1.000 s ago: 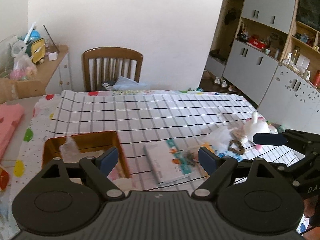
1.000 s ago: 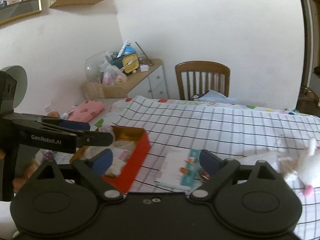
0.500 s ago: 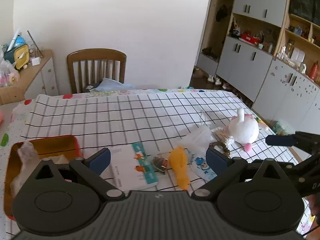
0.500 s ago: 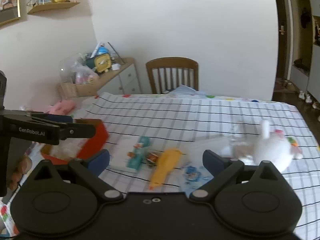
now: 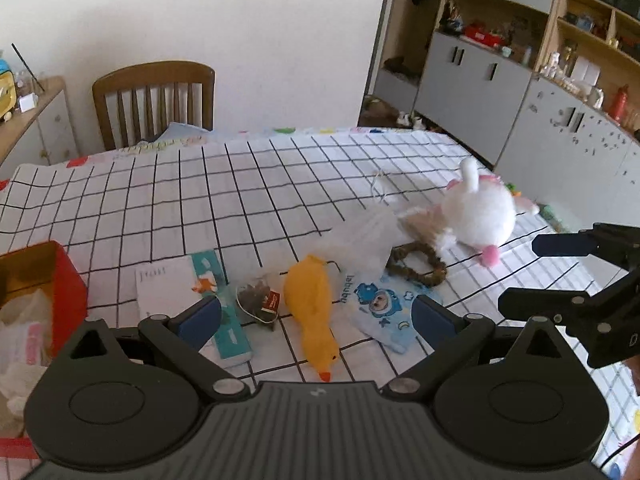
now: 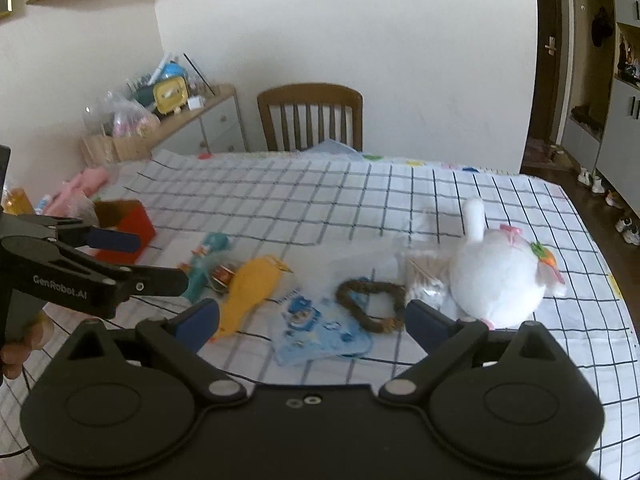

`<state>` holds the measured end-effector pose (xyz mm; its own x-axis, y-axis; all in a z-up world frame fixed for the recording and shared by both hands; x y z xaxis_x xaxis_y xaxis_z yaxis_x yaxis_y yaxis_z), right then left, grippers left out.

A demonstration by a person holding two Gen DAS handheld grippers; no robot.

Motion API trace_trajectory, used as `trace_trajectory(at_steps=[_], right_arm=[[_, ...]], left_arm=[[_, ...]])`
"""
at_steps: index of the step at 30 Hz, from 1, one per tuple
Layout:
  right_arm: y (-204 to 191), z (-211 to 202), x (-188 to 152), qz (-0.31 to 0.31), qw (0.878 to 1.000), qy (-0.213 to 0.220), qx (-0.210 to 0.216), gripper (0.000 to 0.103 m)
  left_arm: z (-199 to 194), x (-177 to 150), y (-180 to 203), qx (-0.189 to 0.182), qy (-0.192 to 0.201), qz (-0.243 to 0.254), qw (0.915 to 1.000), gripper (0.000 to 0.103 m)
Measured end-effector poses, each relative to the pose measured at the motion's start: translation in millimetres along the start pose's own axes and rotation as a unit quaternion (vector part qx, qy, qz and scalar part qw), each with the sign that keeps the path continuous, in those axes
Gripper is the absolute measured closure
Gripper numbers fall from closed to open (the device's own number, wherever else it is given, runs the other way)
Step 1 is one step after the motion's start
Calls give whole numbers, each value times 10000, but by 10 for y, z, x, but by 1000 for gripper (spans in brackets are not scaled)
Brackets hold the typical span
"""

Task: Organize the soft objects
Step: 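Move both tools away from the box toward the items on the table, then grasp the yellow rubber duck with the left tool while the right tool grasps the brown bead bracelet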

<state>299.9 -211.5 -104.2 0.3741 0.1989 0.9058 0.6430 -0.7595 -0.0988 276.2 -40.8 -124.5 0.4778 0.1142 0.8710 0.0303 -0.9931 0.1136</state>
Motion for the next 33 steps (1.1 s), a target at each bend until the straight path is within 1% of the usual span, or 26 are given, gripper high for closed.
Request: trace_trajectory(at_steps=[4,8,9,10,14,15,19,21,23,25,26,27,28,30,32,33], right_arm=[[140,144,-54,2,9999,-147,-22,6],[301,325,-103,8,9995,-263,-147,13],[344,370,-122,22,9994,-295,-202,18],[387,416,-143,36,9991,-330,-260,19],[527,561,-226,196,9979,-478,-381,25],[557,592,-248,248,9975,-509,-416,26],[654,714,-319,470,9955,-585,-570,32],[704,765,-333,635,9940,-601,-653,38],[750,812,-356,811,9922,-647,-690,43],[789,863,-373,916,9907,-686,-738,47],[801,897,-375,943,9899,-720,-776,49],[810,929,-381,956,9892,-757,-818,52],[821,949,-390,955,9886,-777,-864,53],[808,975,-396,907,9889,-782,-879,58],[780,994,-407,794,9898,-768,-900,62],[770,1013,-411,756,9900,-778,-902,65]], left_arm=[[147,-97,56,116,-36,6,9999,1],[298,-167,98,219,-83,-8,9997,1],[333,-183,113,208,-72,-35,9998,1],[361,-196,129,219,-63,-23,9997,1],[510,-288,218,418,-144,234,9987,1],[552,-318,232,457,-185,235,9985,1],[660,-377,229,566,-276,29,9980,2],[695,-385,216,634,-293,-34,9976,2],[722,-387,203,673,-310,-81,9972,6],[757,-403,194,686,-371,-131,9969,17],[777,-413,188,699,-410,-155,9966,21],[795,-423,178,729,-441,-173,9962,29],[812,-432,169,763,-468,-186,9958,35],[837,-442,151,795,-504,-217,9953,40],[854,-447,144,833,-512,-203,9950,41],[863,-447,138,840,-512,-205,9949,47]])
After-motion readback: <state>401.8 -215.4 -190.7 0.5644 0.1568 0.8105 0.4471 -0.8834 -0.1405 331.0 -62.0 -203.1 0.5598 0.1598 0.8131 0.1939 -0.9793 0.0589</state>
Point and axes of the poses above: each gripper's, at about its wrist camera, not at the fingertips, and z roughly the way its jaws point, y to its right, x to its top, the point moved 5 cm from there along z, roughly the way its jaws point, and after that the axes turned 15 degrees about y, right-handed, at the moved point
